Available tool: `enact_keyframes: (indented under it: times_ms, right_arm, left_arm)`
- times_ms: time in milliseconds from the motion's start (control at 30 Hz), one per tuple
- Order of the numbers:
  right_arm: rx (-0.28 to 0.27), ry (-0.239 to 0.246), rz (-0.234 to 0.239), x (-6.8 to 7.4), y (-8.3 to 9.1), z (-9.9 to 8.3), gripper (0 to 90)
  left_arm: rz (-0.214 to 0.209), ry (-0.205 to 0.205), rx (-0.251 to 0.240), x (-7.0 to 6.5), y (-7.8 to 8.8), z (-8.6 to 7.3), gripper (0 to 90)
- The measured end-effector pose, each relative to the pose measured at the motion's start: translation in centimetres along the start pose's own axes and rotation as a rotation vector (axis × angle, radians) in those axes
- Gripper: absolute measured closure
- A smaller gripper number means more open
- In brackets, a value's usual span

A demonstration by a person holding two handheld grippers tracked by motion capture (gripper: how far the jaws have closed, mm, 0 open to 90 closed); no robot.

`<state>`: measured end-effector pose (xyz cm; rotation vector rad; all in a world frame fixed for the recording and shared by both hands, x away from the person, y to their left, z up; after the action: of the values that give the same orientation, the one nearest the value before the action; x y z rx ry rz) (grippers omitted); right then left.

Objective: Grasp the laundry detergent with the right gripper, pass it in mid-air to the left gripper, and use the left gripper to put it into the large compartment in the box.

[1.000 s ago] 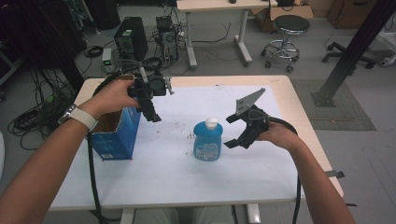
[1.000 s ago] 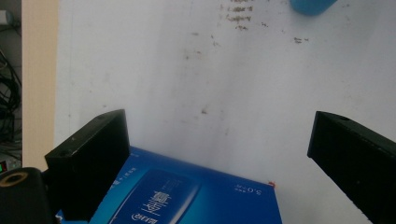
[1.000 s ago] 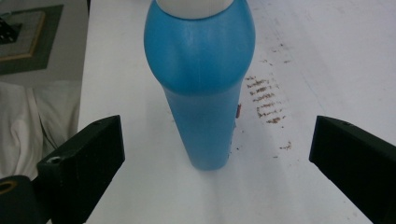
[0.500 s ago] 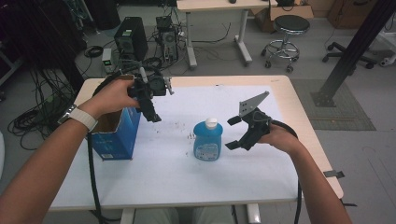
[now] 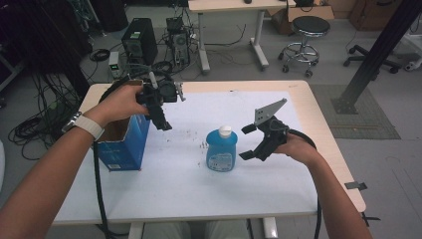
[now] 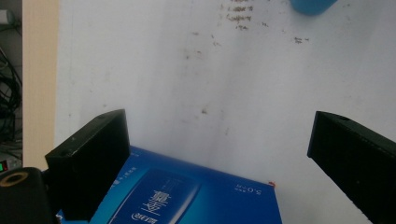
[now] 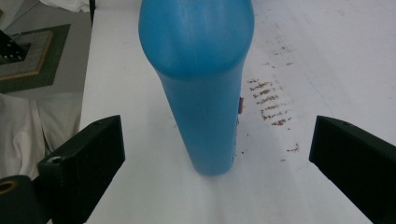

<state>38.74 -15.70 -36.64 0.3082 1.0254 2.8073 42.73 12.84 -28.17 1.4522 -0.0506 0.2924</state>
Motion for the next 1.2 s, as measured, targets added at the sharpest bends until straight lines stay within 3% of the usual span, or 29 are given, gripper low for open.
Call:
enact_keyframes:
  times_ms: [1200]
  right_arm:
    - [-0.052, 0.014, 0.021, 0.5, -3.9, 0.3, 3.7]
  left_arm:
    - [0.000, 0.009, -0.006, 0.0, 0.0, 0.2, 6.5]
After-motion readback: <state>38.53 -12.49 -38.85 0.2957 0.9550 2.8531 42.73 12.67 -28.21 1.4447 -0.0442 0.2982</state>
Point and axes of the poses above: each handheld gripper's, and its own axes: y roughly backward along the jaws, z roughly out of its top, x roughly to its left, the point moved 4 cm from there along -y, roughly forward along the jaws, and after that the axes turned 3 degrees about -y, right-handed, at the moved point
